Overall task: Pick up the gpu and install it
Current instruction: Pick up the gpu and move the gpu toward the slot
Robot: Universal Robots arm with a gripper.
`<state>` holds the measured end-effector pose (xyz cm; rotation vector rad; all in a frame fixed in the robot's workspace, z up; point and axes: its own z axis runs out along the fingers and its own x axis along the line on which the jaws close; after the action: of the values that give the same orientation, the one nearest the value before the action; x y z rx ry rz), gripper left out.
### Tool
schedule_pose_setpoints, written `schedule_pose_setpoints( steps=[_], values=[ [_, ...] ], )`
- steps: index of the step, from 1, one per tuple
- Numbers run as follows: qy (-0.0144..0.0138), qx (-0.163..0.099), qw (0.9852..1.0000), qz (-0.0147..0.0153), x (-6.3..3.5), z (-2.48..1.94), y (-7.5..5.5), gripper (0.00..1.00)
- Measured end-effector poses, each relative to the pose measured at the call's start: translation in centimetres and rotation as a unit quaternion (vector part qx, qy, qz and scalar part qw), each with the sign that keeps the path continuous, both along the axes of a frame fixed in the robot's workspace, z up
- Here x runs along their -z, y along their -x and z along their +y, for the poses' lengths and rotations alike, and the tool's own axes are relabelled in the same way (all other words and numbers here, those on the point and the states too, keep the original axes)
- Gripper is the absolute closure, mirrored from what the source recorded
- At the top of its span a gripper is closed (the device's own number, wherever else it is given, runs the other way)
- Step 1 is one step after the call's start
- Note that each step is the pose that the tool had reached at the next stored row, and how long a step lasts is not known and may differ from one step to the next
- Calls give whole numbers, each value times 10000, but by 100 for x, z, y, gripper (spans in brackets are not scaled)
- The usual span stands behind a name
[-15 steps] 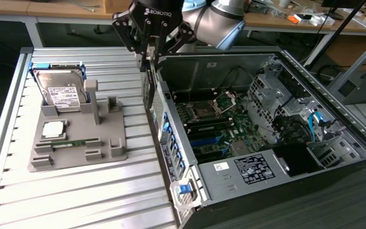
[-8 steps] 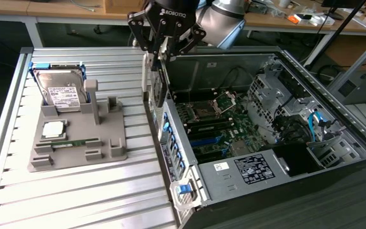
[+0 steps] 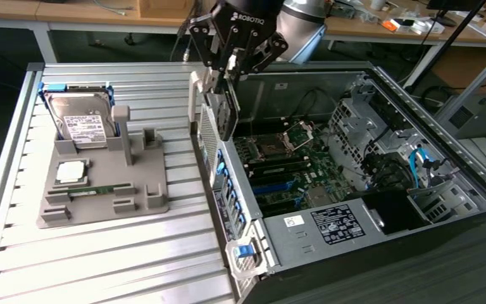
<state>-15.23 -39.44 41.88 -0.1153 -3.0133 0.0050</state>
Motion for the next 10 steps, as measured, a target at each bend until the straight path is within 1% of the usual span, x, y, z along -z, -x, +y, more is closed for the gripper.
schedule_pose_setpoints(
  steps=[1,2,3,4,6,7,10],
  values=[
    [0,0,10000,21,0,0,-37,73],
    [0,-1,10000,50,0,-1,-89,73],
    [0,0,10000,94,0,-1,-161,73],
    [0,-1,9999,117,0,-2,-198,73],
    [0,0,9998,176,0,-3,-291,73],
    [0,-1,9998,200,1,-4,-330,73],
    [0,-1,9996,293,13,-5,-466,73]
  ],
)
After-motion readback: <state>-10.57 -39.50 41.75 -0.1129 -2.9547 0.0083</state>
